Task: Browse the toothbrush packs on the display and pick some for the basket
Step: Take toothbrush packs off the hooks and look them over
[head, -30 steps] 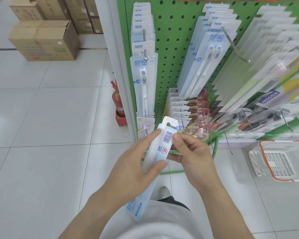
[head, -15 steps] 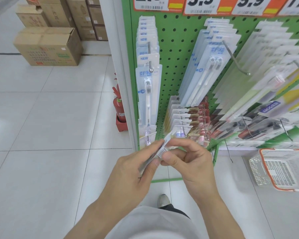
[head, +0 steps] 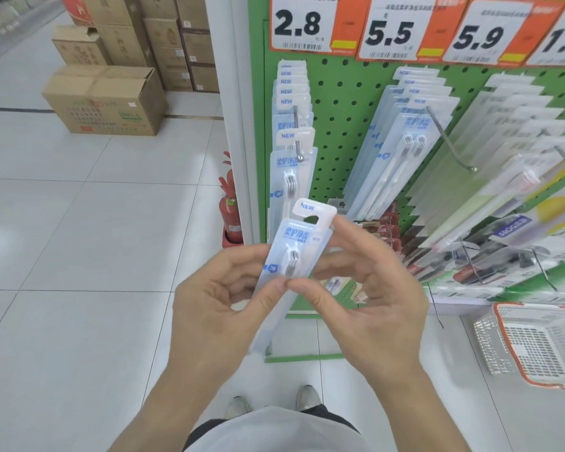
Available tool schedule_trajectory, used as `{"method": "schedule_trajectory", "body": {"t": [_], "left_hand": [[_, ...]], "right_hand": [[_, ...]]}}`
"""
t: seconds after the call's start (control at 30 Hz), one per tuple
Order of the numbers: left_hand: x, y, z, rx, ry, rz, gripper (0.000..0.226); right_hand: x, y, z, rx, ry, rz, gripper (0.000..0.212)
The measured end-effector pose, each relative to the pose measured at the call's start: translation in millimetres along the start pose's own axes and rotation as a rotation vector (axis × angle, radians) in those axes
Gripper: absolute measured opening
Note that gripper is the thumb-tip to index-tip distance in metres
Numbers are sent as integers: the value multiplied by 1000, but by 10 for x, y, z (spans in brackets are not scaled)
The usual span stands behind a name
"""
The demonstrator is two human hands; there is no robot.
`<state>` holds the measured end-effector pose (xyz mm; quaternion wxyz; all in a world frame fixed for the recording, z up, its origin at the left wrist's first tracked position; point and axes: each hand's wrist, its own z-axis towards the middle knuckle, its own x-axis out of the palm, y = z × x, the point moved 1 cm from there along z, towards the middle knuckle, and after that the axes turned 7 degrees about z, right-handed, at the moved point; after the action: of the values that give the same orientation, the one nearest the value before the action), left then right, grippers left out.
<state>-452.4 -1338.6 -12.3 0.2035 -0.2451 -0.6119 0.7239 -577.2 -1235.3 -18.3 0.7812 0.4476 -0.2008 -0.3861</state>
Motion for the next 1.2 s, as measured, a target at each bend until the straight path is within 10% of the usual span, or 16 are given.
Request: {"method": "schedule_trajectory", "body": {"t": [0.4,1.2], "left_hand": [[141,-232,149,210,-55,109,60],[76,-521,803,291,-163,87,28]], "right_hand": [[64,87,338,-114,9,30,58],[51,-17,601,0,127,-23,57]]}}
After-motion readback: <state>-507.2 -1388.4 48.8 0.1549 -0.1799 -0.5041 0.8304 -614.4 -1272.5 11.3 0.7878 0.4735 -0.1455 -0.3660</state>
